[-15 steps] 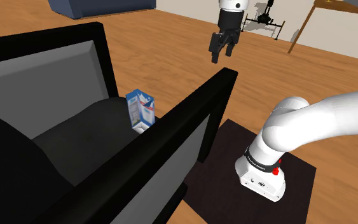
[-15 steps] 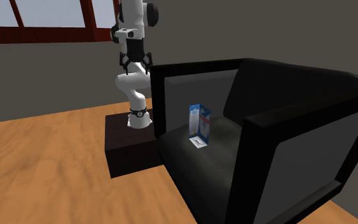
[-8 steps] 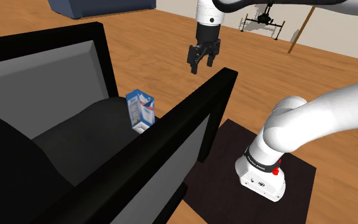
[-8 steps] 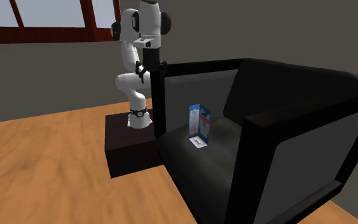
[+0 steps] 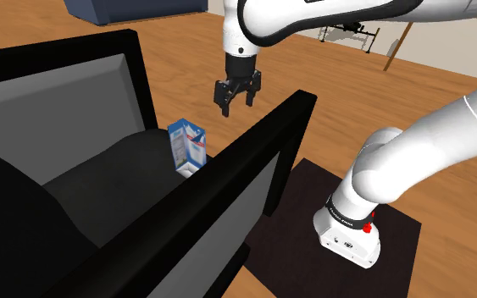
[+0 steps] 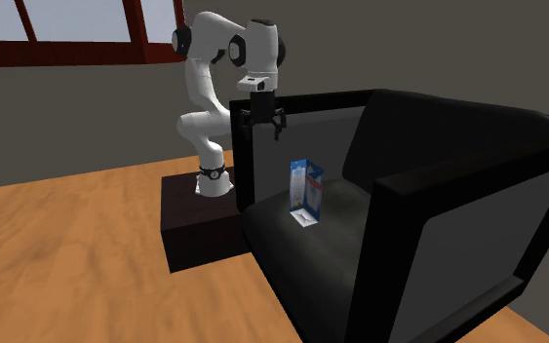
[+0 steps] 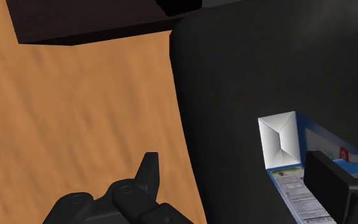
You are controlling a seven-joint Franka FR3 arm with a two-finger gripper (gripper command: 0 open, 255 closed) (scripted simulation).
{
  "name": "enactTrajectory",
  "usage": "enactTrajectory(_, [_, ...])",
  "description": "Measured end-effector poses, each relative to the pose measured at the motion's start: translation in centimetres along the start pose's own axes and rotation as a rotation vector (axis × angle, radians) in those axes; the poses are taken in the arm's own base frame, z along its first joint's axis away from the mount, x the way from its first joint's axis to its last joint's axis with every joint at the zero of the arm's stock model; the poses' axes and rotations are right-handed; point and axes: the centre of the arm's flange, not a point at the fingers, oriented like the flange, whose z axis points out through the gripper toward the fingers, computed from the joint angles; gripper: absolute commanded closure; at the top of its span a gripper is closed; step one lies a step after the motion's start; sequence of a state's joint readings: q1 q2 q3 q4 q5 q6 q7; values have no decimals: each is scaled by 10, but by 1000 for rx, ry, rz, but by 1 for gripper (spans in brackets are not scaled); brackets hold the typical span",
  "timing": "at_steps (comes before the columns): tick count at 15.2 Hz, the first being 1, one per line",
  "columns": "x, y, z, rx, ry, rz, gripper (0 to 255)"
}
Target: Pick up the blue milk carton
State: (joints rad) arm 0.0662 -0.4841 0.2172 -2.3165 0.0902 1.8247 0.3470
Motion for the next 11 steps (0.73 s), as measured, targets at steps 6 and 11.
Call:
enactTrajectory(6, [30, -62, 33, 9, 5, 16, 0])
enactTrajectory(11, [56, -110, 61, 16, 7, 27, 0])
